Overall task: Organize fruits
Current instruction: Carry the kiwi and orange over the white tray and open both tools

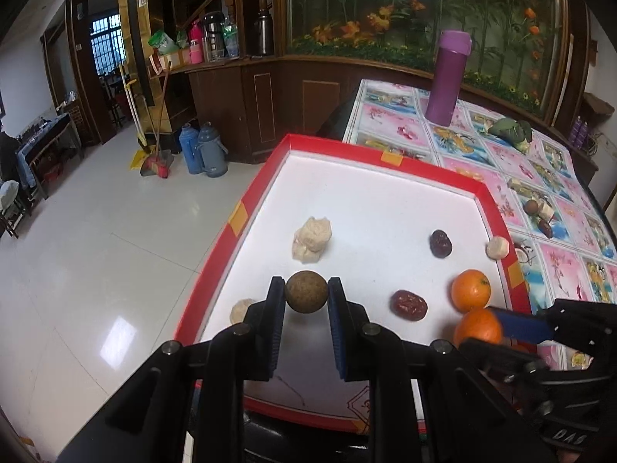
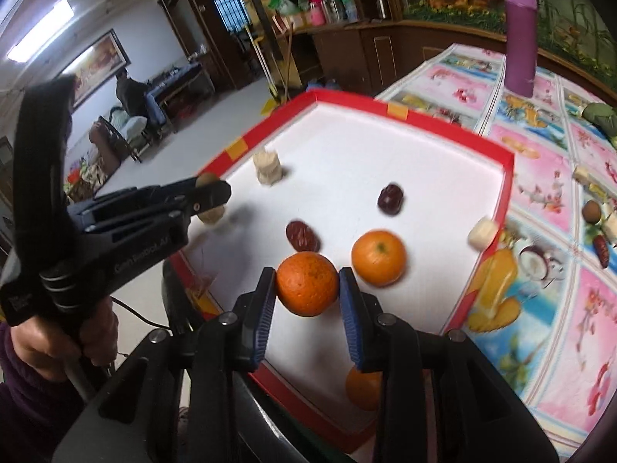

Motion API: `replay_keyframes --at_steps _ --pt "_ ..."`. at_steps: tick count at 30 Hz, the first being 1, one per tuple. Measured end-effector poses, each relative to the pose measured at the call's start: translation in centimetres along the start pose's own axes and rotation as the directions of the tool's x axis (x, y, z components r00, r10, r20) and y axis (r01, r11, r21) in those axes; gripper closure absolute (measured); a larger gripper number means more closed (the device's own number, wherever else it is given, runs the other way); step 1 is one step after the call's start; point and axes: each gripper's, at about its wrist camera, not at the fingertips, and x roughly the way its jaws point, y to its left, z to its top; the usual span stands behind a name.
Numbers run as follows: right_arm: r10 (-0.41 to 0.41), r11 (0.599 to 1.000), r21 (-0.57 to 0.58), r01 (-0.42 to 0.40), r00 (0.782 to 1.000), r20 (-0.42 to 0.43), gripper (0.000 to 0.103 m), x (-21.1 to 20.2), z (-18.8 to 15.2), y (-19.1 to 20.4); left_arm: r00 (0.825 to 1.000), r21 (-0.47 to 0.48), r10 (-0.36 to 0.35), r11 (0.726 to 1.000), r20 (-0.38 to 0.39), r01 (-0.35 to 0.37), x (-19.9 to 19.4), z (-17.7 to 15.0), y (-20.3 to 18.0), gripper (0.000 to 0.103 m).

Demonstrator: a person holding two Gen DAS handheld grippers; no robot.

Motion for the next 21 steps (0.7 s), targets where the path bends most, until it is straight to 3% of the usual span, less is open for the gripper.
replay_keyframes --at_steps 7,18,21 --pt "-0.008 1.000 0.002 0.008 0.999 -0.049 0.068 1.4 -0.9 0.1 0.999 0.016 0.039 0.999 -0.026 -0.039 0.8 -0.7 -0.3 0.082" --pt "-0.024 0.999 -0.029 0.023 0.999 -0.043 0.068 1.1 -1.2 0.5 0.992 0.026 0.115 0.993 -0.056 -0.113 1.4 -1.1 -0.1 0.081" --pt "-0.014 0.999 -0.032 0.013 0.999 -0.031 0.067 0.4 -1.0 0.2 0.988 0.031 0.141 0.990 -0.055 -0.139 1.2 -1.0 -0.2 0.073"
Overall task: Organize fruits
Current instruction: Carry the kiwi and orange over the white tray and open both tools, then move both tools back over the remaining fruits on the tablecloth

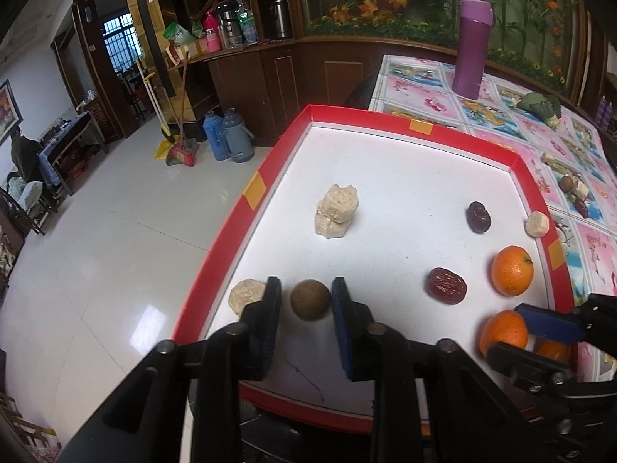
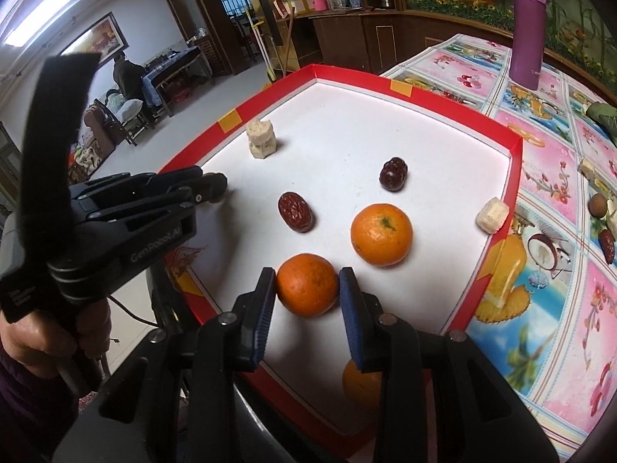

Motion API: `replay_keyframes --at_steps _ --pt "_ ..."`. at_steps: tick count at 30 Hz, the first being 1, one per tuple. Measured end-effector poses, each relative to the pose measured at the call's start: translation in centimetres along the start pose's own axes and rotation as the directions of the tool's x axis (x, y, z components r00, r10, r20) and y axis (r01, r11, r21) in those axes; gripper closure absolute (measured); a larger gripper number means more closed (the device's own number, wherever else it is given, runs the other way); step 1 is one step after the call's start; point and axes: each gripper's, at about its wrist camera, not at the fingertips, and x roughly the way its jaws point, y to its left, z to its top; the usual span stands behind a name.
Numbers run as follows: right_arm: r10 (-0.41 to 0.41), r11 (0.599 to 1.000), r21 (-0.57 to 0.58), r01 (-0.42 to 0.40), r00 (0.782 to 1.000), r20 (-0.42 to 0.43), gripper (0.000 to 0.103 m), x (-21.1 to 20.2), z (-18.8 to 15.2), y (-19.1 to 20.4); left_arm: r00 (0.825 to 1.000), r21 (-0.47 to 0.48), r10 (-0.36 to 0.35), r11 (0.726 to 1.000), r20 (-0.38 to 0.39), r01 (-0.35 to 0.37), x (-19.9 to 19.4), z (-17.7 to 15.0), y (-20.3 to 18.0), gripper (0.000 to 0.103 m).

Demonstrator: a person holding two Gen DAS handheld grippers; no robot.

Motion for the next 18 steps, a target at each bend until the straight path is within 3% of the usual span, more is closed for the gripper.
replay_keyframes --at_steps 2,4,18 --pt "0.014 1.000 0.006 -0.014 0.999 0.033 0.067 -0.8 0.2 -0.4 1.000 0.007 0.020 1.000 0.015 -0.020 -0.4 0.1 -0.2 0.064" --pt "0.017 1.000 0.008 -0.018 0.998 0.068 0.067 -1.9 0.4 -0.9 0.999 0.013 0.030 0.999 0.034 -0.031 -1.1 0.3 -0.3 0.062" --pt "-0.089 0.980 0.192 0.049 0.974 0.206 0.067 -7.7 0.4 -8.8 0.992 0.098 0.027 0.994 0.126 -0.039 -4.5 2.7 -4.2 0.060"
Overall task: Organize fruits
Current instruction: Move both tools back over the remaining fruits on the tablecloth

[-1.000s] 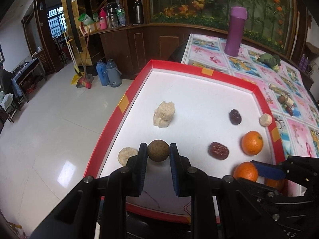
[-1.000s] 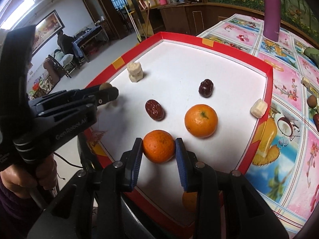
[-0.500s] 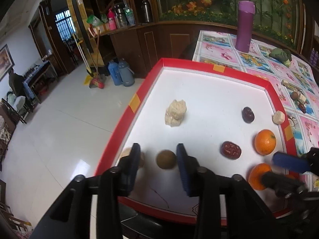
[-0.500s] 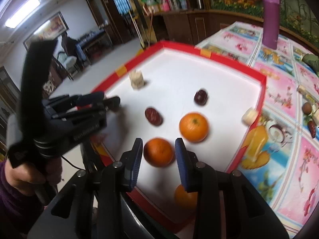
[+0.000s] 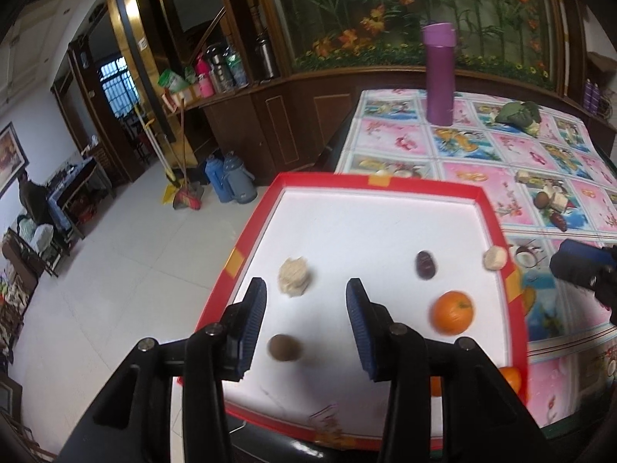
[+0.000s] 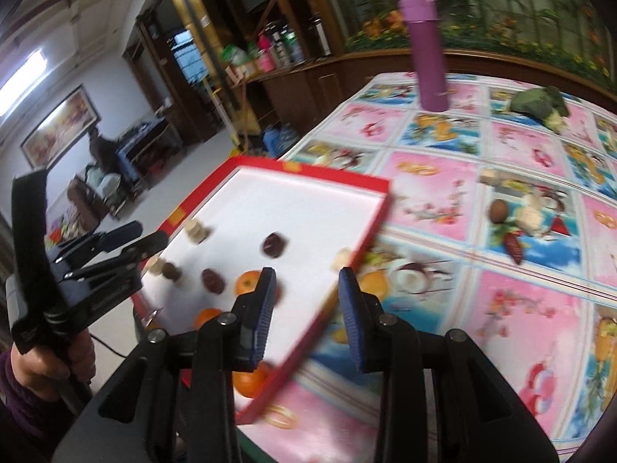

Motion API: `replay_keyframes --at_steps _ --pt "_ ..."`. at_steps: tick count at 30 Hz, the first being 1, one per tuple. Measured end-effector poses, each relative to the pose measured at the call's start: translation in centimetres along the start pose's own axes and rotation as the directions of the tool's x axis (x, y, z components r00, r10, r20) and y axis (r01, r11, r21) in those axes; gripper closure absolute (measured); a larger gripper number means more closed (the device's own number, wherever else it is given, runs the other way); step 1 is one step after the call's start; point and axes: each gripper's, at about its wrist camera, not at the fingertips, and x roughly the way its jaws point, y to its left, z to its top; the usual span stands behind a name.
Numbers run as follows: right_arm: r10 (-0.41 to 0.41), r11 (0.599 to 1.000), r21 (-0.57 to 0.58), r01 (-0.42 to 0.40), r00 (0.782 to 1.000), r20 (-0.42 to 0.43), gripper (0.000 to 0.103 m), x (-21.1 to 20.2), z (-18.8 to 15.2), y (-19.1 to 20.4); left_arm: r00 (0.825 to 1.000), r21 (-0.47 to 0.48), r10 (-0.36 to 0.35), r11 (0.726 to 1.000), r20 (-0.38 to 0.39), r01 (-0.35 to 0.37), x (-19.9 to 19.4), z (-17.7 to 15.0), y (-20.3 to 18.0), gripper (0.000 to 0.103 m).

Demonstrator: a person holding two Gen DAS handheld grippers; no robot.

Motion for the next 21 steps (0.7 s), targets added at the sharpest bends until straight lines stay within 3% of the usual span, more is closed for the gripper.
replay_keyframes --at_steps 11,21 --pt "-0.074 0.993 0.101 0.066 0.994 0.081 0.067 -4.4 0.4 -6.1 0.998 0.082 -0.040 0.996 0.041 0.037 -1.6 2.2 -4.7 0.060" --pt "-0.132 0.979 0.169 0.116 0.987 0.090 0.067 -6.5 0.2 -11.2 0.995 0.148 -0.090 0.986 0.042 0.083 -1.9 3.4 -9.2 0.060"
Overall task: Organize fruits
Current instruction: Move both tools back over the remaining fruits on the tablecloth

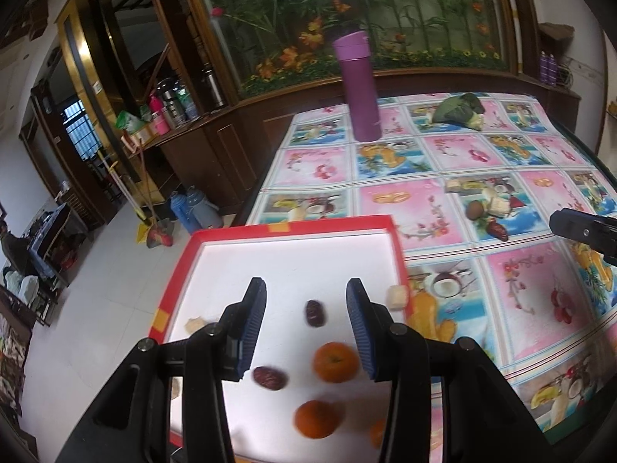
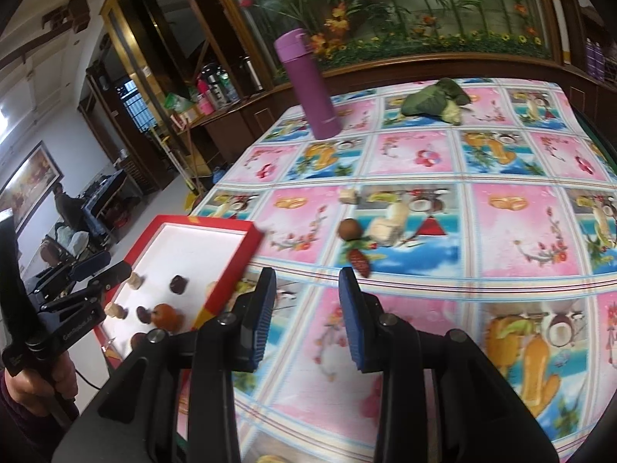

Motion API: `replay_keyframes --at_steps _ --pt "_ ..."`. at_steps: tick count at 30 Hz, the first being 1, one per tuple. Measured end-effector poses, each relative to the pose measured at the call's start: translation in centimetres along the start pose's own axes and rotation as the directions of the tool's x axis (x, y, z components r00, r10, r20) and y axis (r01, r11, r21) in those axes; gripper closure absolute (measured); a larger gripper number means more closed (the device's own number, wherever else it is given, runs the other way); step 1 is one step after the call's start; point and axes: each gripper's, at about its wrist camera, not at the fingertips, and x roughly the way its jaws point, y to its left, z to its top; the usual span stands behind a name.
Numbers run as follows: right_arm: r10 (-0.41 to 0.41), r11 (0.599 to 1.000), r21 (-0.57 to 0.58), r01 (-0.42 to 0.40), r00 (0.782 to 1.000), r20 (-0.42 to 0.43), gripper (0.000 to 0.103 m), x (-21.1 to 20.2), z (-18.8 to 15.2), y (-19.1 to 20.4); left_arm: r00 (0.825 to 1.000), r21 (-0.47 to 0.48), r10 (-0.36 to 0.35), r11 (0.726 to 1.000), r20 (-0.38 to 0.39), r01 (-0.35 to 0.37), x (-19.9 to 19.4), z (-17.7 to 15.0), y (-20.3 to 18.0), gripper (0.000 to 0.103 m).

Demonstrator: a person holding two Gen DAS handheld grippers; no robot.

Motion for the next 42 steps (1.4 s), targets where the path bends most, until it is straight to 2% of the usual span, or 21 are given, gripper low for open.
replay_keyframes --at_steps 11,15,19,22,24,28,33,39,42 --pt "-0.042 0.999 0.028 0.042 0.999 -0.013 0.067 0.0 0.7 -3.5 0.999 0.047 -0.041 0.998 -0.010 0.042 0.9 1.4 -3.6 0.060" --pt "-0.075 0.997 0.032 0.077 0.996 -0.051 0.067 1.3 0.7 -5.2 0.995 0.052 -0.094 0.994 -0.032 0.096 2.4 2.1 -5.4 0.060" --pt "-0.112 0.993 0.030 0.116 0.989 -0.098 0.067 2.5 0.4 -6.6 0.979 0.047 -0.185 0.981 -0.085 0.190 4.8 2.6 -7.7 0.060" --pt "-0.114 0.993 0.029 0.119 0.986 -0.120 0.067 3.2 0.4 -7.0 0.957 0.031 -0.257 0.964 -0.136 0.264 6.3 2.9 -9.3 0.060" --pt "-0.114 0.993 0.024 0.118 0.986 -0.122 0.067 3.6 0.7 -6.9 0.951 0.033 -0.273 0.959 -0.147 0.281 6.5 2.7 -10.0 0.060" --pt "-0.094 0.994 0.033 0.099 0.988 -0.126 0.067 5.2 2.1 -6.6 0.945 0.023 -0.284 0.956 -0.162 0.291 6.7 2.3 -9.9 0.060" --pt "-0.089 0.995 0.023 0.094 0.984 -0.153 0.067 7.7 3.3 -6.0 0.951 -0.004 -0.260 0.965 -0.166 0.263 7.1 2.1 -8.2 0.060" --pt "-0.117 0.993 0.010 0.121 0.977 -0.177 0.067 10.0 3.9 -6.0 0.950 -0.016 -0.261 0.965 -0.170 0.262 7.4 2.2 -7.5 0.060" --pt "-0.085 0.995 0.028 0.093 0.977 -0.196 0.067 10.7 4.1 -6.3 0.946 -0.017 -0.273 0.962 -0.175 0.274 7.4 2.2 -7.8 0.060"
